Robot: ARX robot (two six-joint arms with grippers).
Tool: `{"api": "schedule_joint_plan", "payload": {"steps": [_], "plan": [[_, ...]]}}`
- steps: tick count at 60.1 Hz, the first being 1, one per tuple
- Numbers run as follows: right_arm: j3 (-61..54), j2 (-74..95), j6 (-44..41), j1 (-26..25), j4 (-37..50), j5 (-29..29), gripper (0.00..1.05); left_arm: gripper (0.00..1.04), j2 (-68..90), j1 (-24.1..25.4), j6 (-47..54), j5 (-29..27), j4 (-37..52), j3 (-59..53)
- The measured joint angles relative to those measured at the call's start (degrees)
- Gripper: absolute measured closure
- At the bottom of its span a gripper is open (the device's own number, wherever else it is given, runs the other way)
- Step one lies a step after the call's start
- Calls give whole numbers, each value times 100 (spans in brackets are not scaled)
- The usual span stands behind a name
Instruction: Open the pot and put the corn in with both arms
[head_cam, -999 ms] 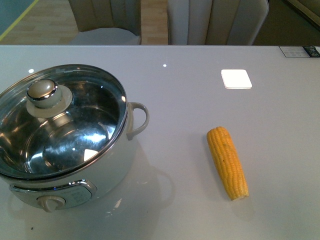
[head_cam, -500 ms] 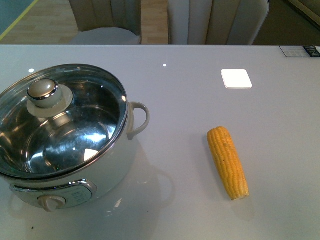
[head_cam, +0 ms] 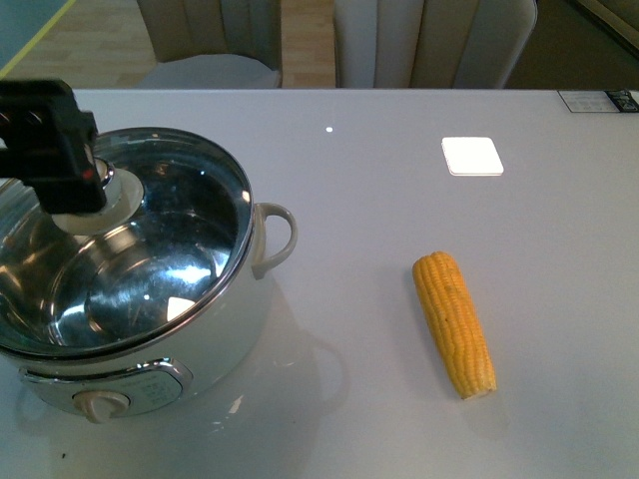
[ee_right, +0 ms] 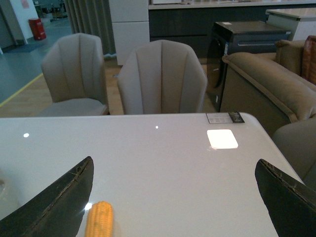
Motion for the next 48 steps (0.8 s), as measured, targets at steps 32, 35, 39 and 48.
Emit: {"api": "schedule_joint_plan", "payload": {"steps": [32,35,39,48], "plan": [[0,0,0,0,0,0,9,7,2098,249,146,76,723,874],[0,0,0,0,0,0,9,7,2146,240,146,109,723,892],[0,0,0,0,0,0,9,13,2181,225,146,133,723,918],[0,0,0,0,0,0,9,36,2251,157,146,186,726,981]]}}
